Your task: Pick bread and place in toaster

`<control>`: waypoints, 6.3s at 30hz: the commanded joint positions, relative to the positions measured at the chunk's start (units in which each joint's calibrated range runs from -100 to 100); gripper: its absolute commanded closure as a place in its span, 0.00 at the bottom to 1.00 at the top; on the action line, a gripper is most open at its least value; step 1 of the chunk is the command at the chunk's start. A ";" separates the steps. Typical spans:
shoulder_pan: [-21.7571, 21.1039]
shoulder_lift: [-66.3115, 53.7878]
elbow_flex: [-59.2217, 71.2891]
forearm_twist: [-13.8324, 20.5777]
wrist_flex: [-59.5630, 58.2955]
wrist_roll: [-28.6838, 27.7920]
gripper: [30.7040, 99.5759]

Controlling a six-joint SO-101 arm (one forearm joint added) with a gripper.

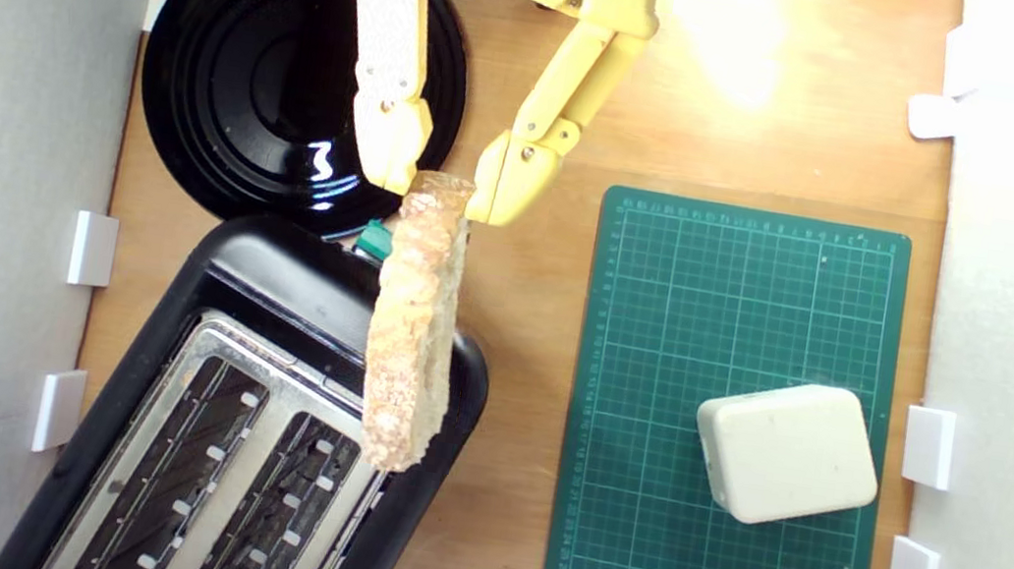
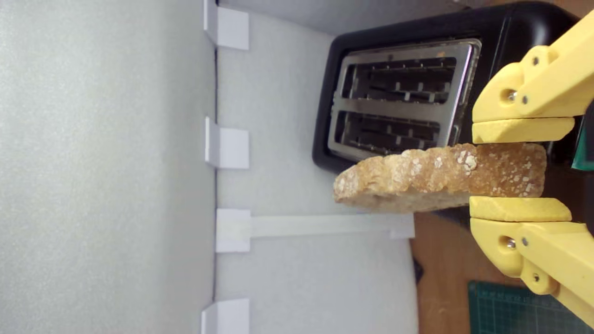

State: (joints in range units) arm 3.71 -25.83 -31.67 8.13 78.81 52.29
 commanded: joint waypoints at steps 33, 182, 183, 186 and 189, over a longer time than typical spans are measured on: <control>8.62 8.86 -8.50 3.75 -3.64 -1.10 0.64; -20.95 -11.52 26.99 1.66 -22.41 -31.34 0.46; -22.40 -13.44 30.72 1.66 -22.41 -31.23 0.46; -25.62 -18.18 40.52 1.66 -22.41 -31.08 0.46; -28.61 -23.34 51.23 1.84 -22.41 -30.50 0.46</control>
State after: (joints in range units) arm -21.74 -42.88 10.12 9.46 58.14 21.19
